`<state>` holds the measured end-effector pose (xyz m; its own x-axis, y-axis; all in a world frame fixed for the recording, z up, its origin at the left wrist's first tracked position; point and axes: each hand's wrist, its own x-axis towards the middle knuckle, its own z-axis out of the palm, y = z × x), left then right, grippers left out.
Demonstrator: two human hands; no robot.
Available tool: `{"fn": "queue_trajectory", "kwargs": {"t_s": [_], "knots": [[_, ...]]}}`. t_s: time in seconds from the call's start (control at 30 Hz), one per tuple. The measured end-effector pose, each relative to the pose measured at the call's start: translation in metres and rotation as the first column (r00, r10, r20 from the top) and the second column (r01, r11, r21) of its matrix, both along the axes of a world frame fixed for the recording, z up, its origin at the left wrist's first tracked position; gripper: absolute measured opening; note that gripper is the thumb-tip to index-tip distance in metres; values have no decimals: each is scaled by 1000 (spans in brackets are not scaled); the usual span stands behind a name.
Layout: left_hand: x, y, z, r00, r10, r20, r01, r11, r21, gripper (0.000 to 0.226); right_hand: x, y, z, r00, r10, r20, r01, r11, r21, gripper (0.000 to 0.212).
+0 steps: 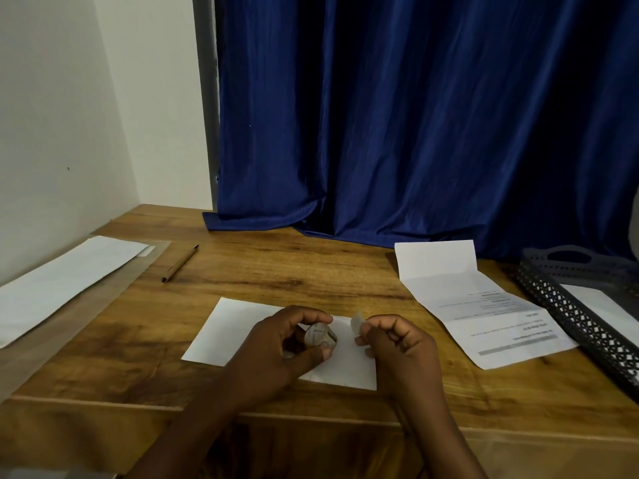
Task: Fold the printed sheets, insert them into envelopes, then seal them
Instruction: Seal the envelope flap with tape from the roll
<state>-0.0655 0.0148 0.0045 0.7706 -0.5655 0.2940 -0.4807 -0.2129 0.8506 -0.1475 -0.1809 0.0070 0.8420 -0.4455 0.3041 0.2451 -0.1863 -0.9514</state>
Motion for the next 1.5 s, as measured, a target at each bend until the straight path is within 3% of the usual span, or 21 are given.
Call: {"fn": "queue_trajectory", "kwargs": {"t_s": [0.23, 0.4, 0.53, 0.7, 0.87, 1.03, 1.1, 1.17, 1.23, 1.3, 1.4, 1.5], "knots": [[1, 11, 9, 995, 83, 63, -75, 989, -128, 48, 2, 3, 0, 999, 5, -42, -8, 998, -63, 19], [23, 59, 17, 939, 287, 192, -283, 958, -52, 56, 2, 2, -3, 999, 11, -46, -15, 994, -108, 17], [43, 115, 16, 825, 534, 184, -545, 838, 15, 44, 3, 1, -4, 999, 10, -50, -17, 991, -135, 17], [46, 153, 11, 800, 589, 115, -597, 800, 56, 44, 4, 0, -4, 999, -9, -31, 4, 985, -174, 16], [45, 146, 12, 751, 643, 147, -658, 748, 86, 47, 4, -2, -4, 999, -11, -38, 4, 985, -175, 15], [46, 142, 13, 762, 608, 221, -646, 739, 193, 44, 4, -4, -7, 999, -28, -25, 24, 991, -135, 16], [44, 140, 16, 758, 604, 247, -650, 728, 216, 53, 4, -5, -8, 999, -38, -31, 35, 993, -113, 17], [40, 136, 17, 731, 600, 325, -677, 698, 233, 64, 5, -5, -8, 999, -46, -28, 44, 996, -83, 18], [33, 124, 19, 708, 554, 439, -671, 721, 171, 61, 5, -5, -8, 998, -52, -25, 50, 997, -55, 21], [25, 103, 19, 749, 428, 505, -568, 807, 159, 50, 5, -5, -7, 998, -52, -30, 52, 999, -15, 22], [17, 63, 18, 865, 132, 484, -304, 905, 296, 47, 5, -6, -7, 997, -73, -30, 75, 994, 77, 15], [15, 24, 17, 896, -112, 429, -105, 887, 450, 52, 4, -6, -6, 994, -101, -29, 104, 977, 187, 12]]}}
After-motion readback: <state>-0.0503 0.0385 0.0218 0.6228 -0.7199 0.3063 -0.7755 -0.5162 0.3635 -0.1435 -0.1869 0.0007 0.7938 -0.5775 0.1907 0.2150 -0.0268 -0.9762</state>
